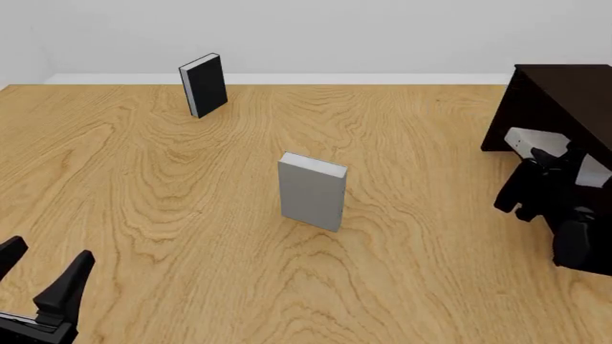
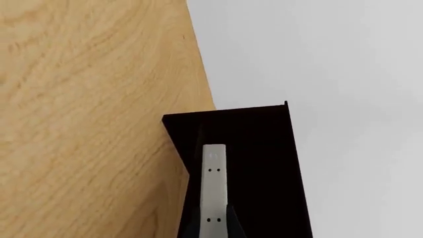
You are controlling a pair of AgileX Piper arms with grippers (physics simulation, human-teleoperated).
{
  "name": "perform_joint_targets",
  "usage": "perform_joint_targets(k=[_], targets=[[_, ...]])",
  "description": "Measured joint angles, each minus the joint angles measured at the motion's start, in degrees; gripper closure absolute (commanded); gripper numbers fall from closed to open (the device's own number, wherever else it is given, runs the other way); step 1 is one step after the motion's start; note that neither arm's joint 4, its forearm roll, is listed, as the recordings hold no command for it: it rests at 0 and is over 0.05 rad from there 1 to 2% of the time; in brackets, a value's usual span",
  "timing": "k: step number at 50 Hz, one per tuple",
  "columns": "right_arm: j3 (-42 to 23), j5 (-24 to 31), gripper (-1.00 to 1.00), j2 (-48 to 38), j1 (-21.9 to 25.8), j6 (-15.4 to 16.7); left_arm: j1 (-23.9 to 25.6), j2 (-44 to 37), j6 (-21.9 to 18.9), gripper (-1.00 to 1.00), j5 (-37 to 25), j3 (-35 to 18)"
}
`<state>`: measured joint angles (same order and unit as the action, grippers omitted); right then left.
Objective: Pick up the book on the right and place it on the cabinet shelf.
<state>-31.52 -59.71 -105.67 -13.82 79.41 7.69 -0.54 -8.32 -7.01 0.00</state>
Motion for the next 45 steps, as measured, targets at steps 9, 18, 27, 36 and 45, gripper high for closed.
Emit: perform_joint_targets(k=[9,18,27,36,45], targets=[[-0.5,1.4,1.00,-0.3,0.2,-0.8,-0.1,-0.1,0.0,-1.00,0.1,0.0],[-1.0,3.0,1.00,-0.2,0.2,-1.6,-0.1,-0.3,0.0,-1.00,0.3,0.0],[-1.4,4.3,1.00,0.0,0.3,-2.3,-0.1,-0.5,0.1,-1.00,0.4,0.0],[-1.7,4.9,1.00,-0.1,0.3,-2.6,0.0,-0.6,0.1,-1.00,0.4,0.0],[-2.0,5.0,1.00,-0.3,0.4,-2.8,0.0,-0.5,0.1,-1.00,0.3,0.0]])
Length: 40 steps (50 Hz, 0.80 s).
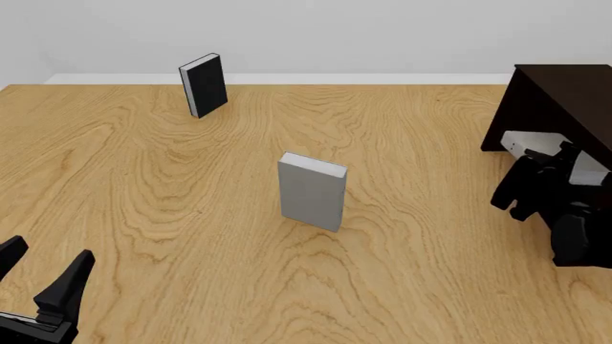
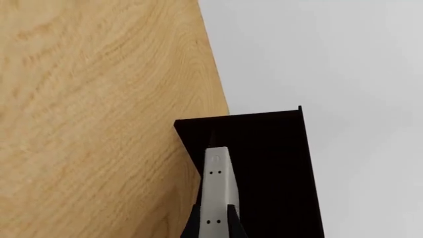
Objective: Pick up the book on the right and place it on the cabinet shelf.
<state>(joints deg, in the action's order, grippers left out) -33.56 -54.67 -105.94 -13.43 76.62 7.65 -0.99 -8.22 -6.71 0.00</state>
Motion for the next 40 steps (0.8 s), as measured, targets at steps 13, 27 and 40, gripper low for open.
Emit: perform_joint_targets(k=[13,27,40], targets=[[0.2,1.8,-1.00,-1.6,-1.2,-1.5,-0.1,0.2,0.0,-1.00,-0.1,0.0],[0.2,2.2,-1.00,-2.3,-1.5,-1.7,-0.1,0.2,0.1,-1.00,-0.2,0.0],[0.1,2.3,-1.00,-1.7,-1.4,-1.4,-0.1,0.2,0.2,-1.00,-0.2,0.0]])
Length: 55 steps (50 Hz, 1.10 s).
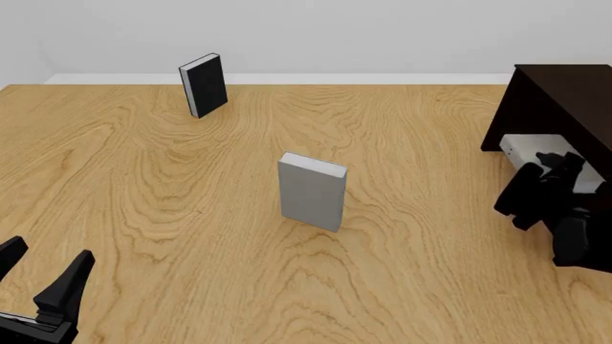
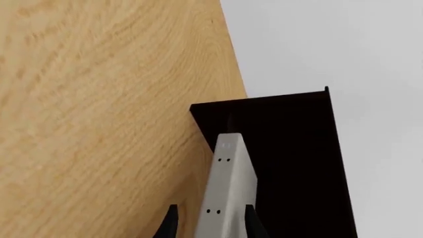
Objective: Pick up the book on the right and place it on the cabinet shelf.
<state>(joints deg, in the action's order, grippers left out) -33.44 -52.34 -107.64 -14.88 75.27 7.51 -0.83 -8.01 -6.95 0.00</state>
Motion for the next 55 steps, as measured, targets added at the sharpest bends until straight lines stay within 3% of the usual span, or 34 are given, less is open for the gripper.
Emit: perform_joint_targets(k=[55], targets=[[-5.6,3.6,-1.00,-0.3,6.4,1.3,-0.1,-0.4,0.4,-1.00,0.3,0.0]])
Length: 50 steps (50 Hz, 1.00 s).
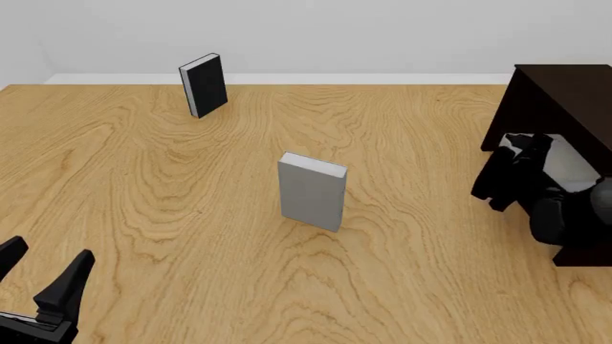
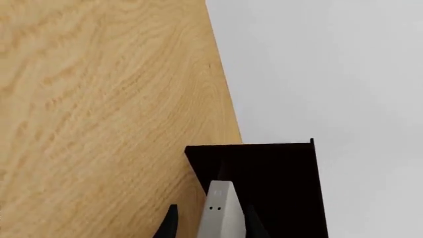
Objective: Pick up the book on the right and place it on the cabinet shelf.
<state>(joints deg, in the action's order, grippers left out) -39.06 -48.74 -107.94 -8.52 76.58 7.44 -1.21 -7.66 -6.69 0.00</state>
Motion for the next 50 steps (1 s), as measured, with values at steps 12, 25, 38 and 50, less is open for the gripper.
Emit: perform_joint_targets(k=[12,25,38,50], targets=[[-1.7,1.1,-1.00,-0.5,1.2,-0.3,0.0,0.1,0.0,-1.00,-0.1,0.0],[-5.5,7.7,-1.00,0.8,2.7,-5.2,-0.1,0.1,0.0,-1.00,-0.2,0.0],[-11.9,18.4,-1.00,3.4,5.7,-14.8,-0.1,0.2,0.0,-1.00,-0.3,0.0],[-18.8,28.4,-1.00,5.0,10.0,-25.9,-0.1,0.0,0.0,-1.00,-0.1,0.0]])
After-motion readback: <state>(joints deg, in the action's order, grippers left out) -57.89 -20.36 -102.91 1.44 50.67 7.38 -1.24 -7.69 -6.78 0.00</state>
